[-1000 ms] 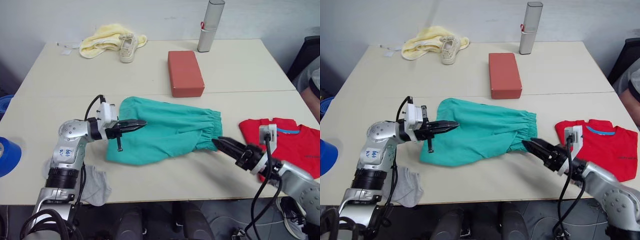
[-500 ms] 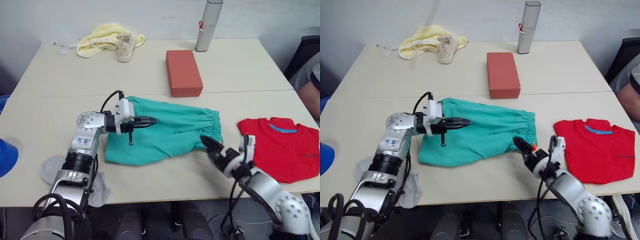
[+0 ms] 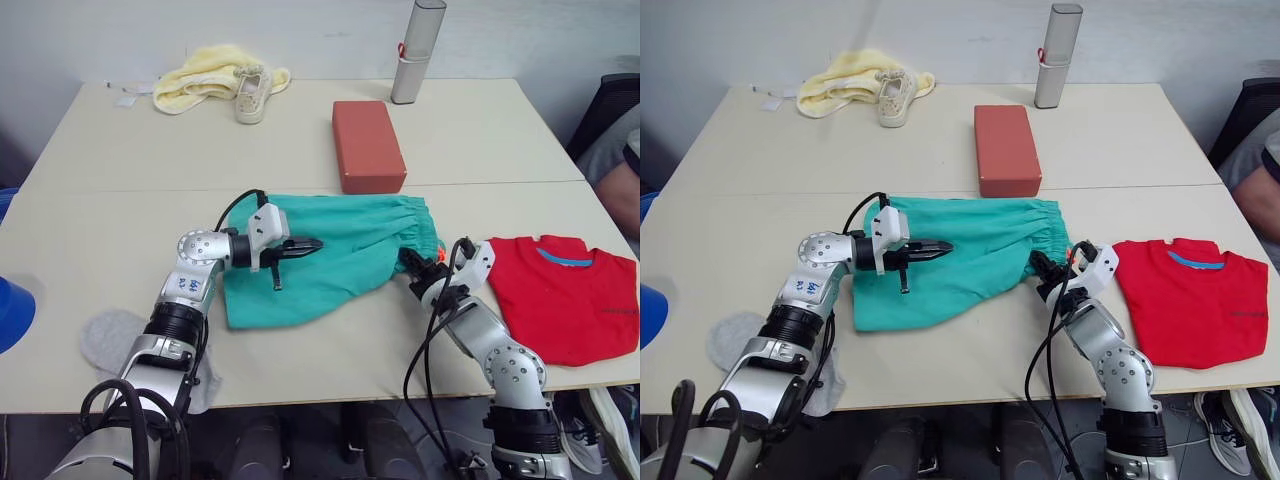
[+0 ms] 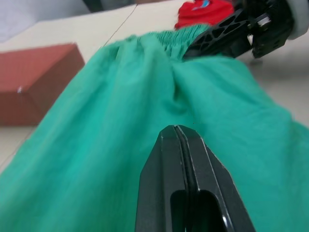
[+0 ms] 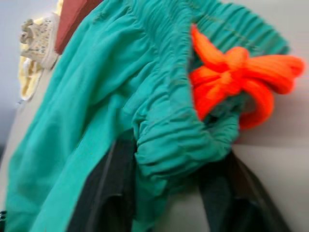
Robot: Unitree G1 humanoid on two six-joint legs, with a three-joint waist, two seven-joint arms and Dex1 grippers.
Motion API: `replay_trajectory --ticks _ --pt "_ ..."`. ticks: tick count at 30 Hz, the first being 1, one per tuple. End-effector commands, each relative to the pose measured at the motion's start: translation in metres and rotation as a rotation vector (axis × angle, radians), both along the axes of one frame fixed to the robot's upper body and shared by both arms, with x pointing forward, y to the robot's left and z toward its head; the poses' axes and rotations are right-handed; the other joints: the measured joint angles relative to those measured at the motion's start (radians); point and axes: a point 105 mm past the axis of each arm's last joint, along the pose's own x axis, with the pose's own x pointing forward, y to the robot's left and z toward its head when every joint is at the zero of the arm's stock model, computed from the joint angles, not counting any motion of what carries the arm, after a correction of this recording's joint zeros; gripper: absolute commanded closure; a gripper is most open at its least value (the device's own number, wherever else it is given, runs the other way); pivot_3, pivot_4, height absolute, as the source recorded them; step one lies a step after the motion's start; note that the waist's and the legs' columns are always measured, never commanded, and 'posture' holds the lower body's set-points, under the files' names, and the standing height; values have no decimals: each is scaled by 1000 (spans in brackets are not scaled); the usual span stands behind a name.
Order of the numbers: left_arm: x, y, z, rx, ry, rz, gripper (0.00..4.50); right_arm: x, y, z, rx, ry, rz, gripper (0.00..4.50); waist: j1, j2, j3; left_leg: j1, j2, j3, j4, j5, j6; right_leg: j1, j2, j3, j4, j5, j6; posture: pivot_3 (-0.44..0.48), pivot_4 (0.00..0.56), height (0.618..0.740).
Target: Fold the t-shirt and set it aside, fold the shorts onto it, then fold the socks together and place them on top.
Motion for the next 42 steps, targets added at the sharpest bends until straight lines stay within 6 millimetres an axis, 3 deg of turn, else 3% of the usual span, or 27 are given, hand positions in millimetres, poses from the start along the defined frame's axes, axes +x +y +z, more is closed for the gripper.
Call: replay_trajectory --ticks 1,3,10,15,17,20,25,29,35,42 --pt "2 0 -2 11 4 28 4500 -7 -31 -1 -53 -29 -104 4153 5 0 0 0 0 0 0 0 0 0 0 0 0 0 0 0 150 740" --pt "1 -4 -5 -6 18 31 4500 -16 -38 2 -58 -43 -118 4478 18 0 0 -1 0 0 0 0 1 0 0 0 -1 0 1 0 150 740" --pt "-4 -25 -16 -51 84 13 4500 -49 -64 3 -191 -45 -174 4478 29 0 0 -3 -1 1 -1 -2 2 0 -1 0 -3 1 2 0 150 740" --pt "-9 -40 -26 -69 136 15 4500 -64 -74 25 -547 -177 -119 4478 17 3 0 -2 -1 1 -1 -2 3 0 0 0 -5 1 2 0 150 740" --pt "-9 -45 -27 -87 154 28 4500 -67 -83 38 -824 -236 -92 4478 15 4 0 -1 -1 1 -1 -2 4 0 1 1 -4 1 2 0 150 740" --pt "-10 -48 -28 -89 168 29 4500 -66 -83 56 -1045 -314 -65 4478 15 5 1 0 -2 1 -1 -4 6 0 1 1 -3 1 3 0 150 740" --pt "-9 -52 -28 -94 179 30 4500 -61 -46 86 -1439 -541 66 4478 15 6 1 1 -1 1 -2 0 0 -1 2 1 -3 1 2 0 150 740" --pt "-10 -53 -26 -101 184 28 4500 -56 -8 84 -1576 -651 219 4478 16 5 1 0 -1 1 -1 0 -1 -1 3 1 -3 1 2 0 150 740" --pt "-7 -38 -27 -90 197 88 4500 -56 40 70 -1592 -756 383 4478 15 5 1 0 -1 1 -1 0 -1 -1 2 0 -3 1 2 0 150 740" --pt "-3 -16 -25 -86 206 144 4500 -49 67 50 -1531 -745 494 4478 15 5 1 0 0 1 0 0 -1 -1 2 0 -2 1 2 0 150 740"
